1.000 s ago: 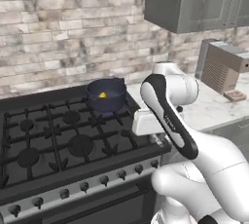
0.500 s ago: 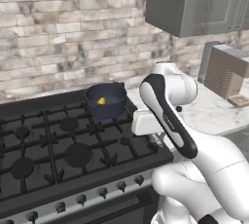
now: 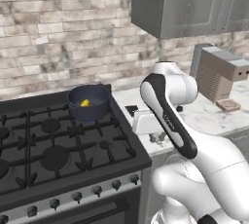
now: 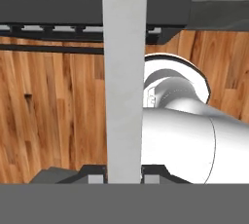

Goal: Put the potato and corn in the pot. Retrieve the spatula and lightly stir the vegetables in the pot.

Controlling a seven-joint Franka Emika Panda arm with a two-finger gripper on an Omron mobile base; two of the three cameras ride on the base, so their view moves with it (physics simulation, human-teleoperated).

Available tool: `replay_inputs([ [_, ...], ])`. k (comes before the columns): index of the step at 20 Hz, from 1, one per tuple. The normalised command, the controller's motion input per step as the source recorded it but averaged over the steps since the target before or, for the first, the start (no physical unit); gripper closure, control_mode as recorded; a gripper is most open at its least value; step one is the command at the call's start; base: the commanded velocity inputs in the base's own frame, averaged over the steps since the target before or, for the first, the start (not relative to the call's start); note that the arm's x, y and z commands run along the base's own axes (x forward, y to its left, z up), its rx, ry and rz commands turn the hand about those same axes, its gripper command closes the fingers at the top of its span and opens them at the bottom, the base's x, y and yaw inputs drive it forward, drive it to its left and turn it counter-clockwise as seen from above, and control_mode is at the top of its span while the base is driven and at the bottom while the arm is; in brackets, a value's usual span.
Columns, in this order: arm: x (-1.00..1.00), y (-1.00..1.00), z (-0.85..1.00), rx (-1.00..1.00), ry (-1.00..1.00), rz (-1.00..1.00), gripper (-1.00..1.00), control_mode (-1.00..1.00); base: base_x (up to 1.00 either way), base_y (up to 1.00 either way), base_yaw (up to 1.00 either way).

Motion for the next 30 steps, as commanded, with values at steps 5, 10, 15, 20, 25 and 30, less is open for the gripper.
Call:
replay_inputs([
  [5,0.0,0.0,0.0,0.0,0.0,0.0,1.0,1.0,0.71,-0.01,0.11],
  [10,0.0,0.0,0.0,0.0,0.0,0.0,1.0,1.0,0.6,0.01,0.06],
  [15,0.0,0.0,0.0,0.0,0.0,0.0,1.0,1.0,0.0,0.0,0.0],
  [20,0.0,0.01,0.14,-0.06,0.04,0.0,1.0,-1.0,0.0,0.0,0.0],
  [25,0.16,0.29,0.95,-0.37,0.08,0.12,1.0,-1.0,0.0,0.0,0.0],
  [30,0.91,0.08,0.73,-0.35,0.07,0.21,1.0,-1.0,0.0,0.0,0.0],
])
